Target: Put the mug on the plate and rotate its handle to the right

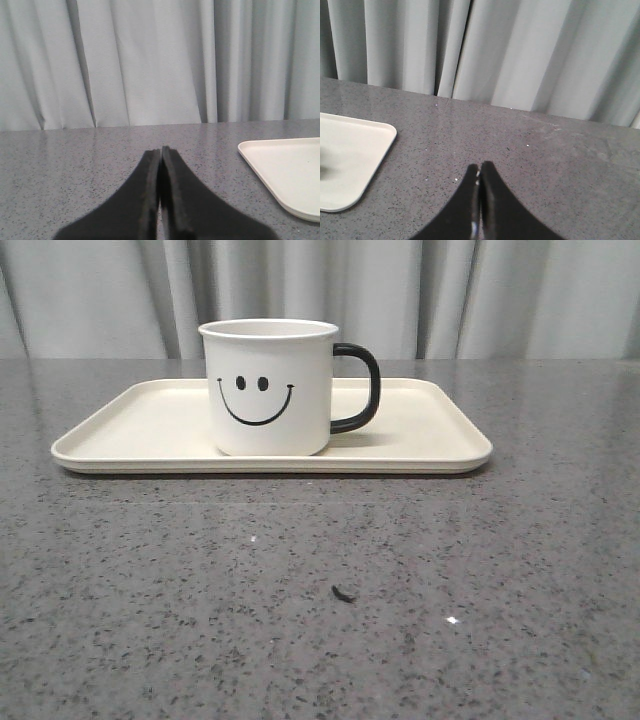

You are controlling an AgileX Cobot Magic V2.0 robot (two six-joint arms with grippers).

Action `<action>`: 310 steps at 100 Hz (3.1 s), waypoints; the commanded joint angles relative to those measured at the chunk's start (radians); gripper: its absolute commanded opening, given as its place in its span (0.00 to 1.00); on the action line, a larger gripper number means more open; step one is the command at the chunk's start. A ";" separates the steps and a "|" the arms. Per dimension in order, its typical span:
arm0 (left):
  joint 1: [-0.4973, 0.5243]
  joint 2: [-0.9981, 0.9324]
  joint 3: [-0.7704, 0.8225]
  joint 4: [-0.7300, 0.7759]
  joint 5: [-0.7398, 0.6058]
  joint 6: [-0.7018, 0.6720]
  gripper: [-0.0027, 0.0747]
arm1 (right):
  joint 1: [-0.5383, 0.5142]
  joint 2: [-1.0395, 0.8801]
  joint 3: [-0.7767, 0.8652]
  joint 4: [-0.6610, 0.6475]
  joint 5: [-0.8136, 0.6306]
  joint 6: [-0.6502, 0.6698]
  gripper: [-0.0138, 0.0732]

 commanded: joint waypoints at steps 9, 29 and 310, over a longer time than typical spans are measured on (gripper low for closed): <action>0.000 -0.032 0.003 -0.010 -0.069 -0.010 0.01 | -0.014 -0.048 0.021 -0.021 -0.076 0.000 0.09; 0.000 -0.032 0.003 -0.010 -0.069 -0.010 0.01 | -0.014 -0.225 0.190 -0.021 -0.161 0.000 0.09; 0.000 -0.032 0.003 -0.010 -0.069 -0.010 0.01 | -0.044 -0.355 0.822 0.101 -0.732 0.021 0.09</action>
